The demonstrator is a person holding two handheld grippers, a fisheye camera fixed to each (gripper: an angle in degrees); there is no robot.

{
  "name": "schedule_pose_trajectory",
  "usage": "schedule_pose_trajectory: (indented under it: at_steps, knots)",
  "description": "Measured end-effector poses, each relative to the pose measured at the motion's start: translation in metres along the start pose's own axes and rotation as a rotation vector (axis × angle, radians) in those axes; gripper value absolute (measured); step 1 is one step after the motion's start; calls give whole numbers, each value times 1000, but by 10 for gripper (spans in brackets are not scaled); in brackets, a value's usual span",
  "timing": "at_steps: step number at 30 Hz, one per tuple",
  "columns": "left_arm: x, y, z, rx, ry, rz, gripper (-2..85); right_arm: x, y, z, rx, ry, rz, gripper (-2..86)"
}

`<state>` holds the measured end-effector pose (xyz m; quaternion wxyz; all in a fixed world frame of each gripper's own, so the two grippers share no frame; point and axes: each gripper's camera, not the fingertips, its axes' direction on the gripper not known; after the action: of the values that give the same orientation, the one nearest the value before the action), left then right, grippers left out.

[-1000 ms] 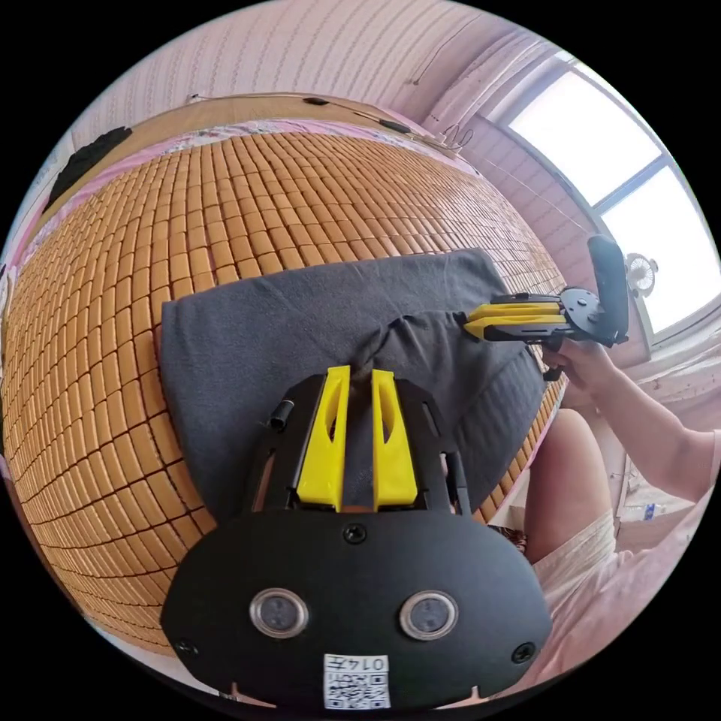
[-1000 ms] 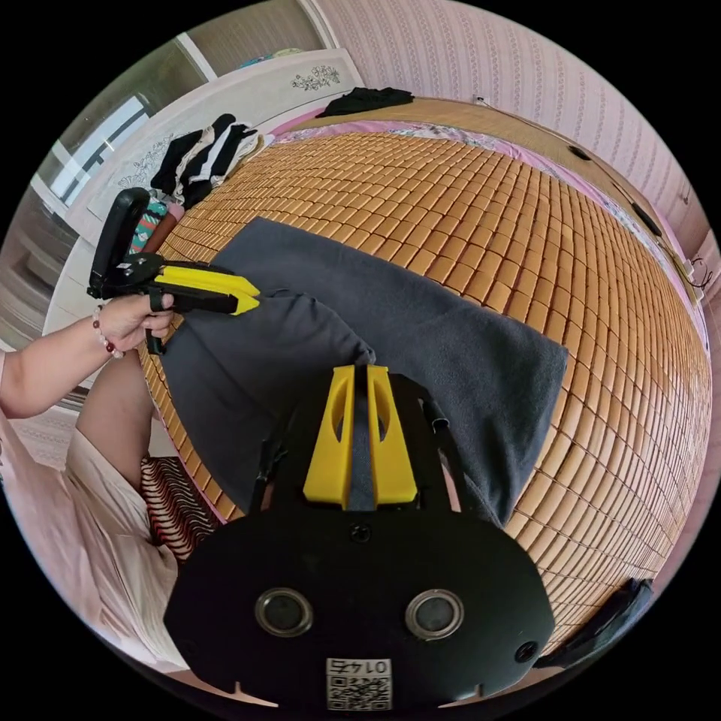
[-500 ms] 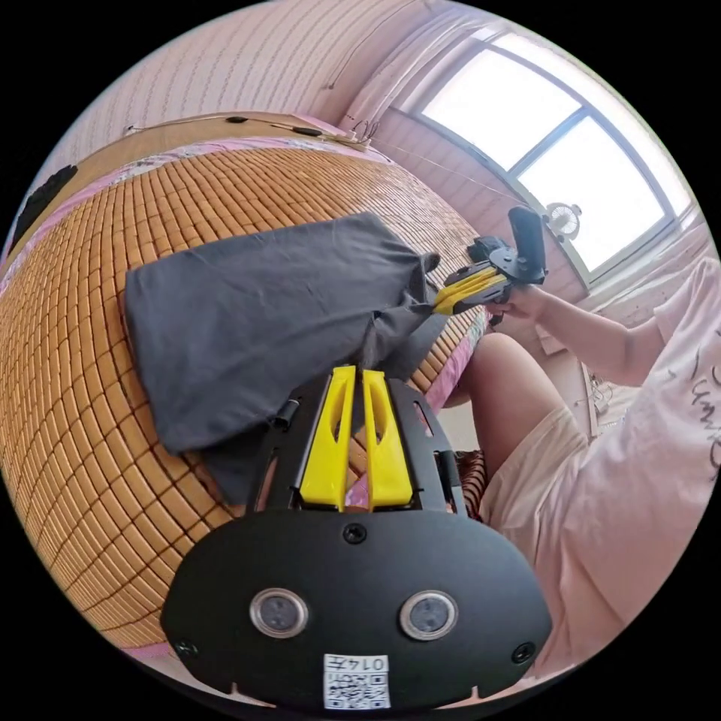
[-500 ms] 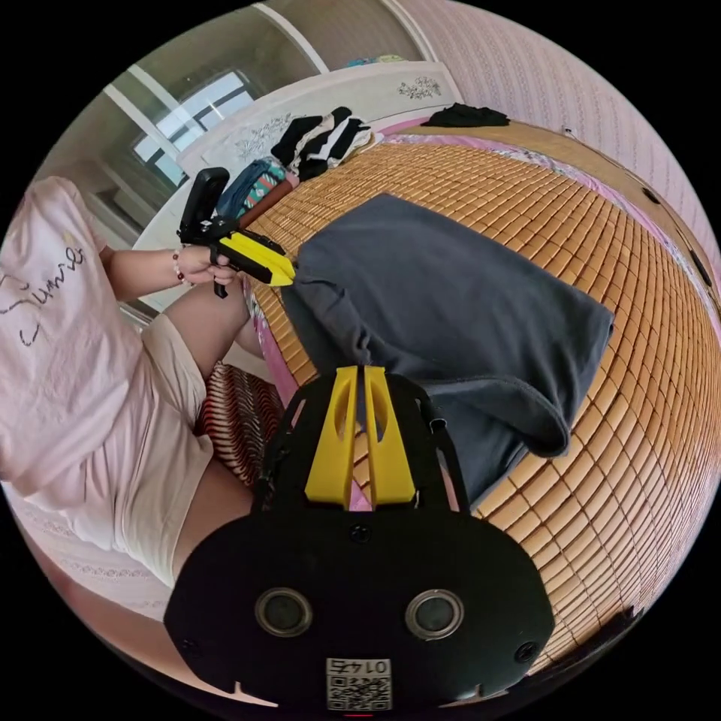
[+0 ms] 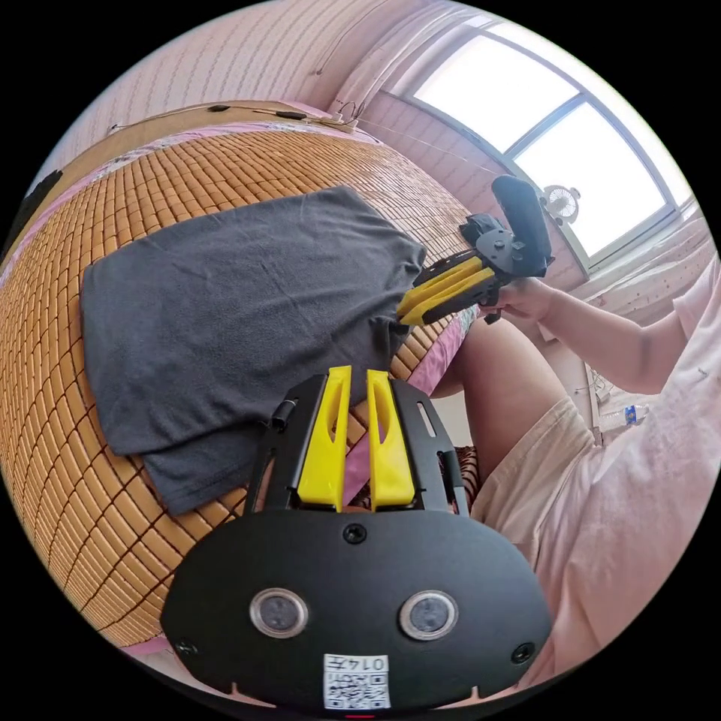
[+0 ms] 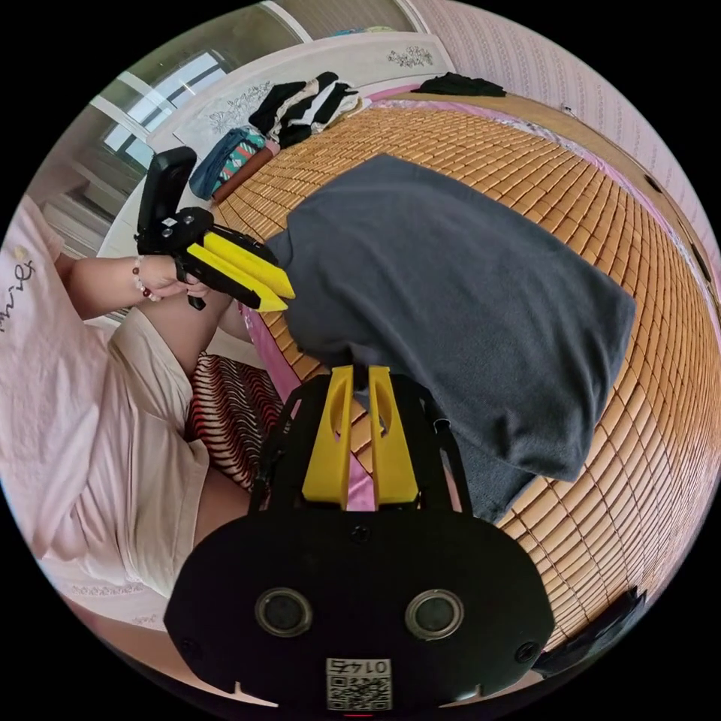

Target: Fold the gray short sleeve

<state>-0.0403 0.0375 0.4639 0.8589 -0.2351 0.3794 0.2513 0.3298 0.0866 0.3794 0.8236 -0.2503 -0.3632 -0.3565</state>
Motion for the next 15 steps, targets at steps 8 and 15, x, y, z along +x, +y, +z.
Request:
schedule_pose_trajectory:
  at_steps: [8,15]
  knots:
    - [19,4,34,-46,-29,14,39,-13,-4,-1,106,-12,24,86]
    - [24,6,43,-50,-19,16,5,-23,-6,0,47,61,25,7]
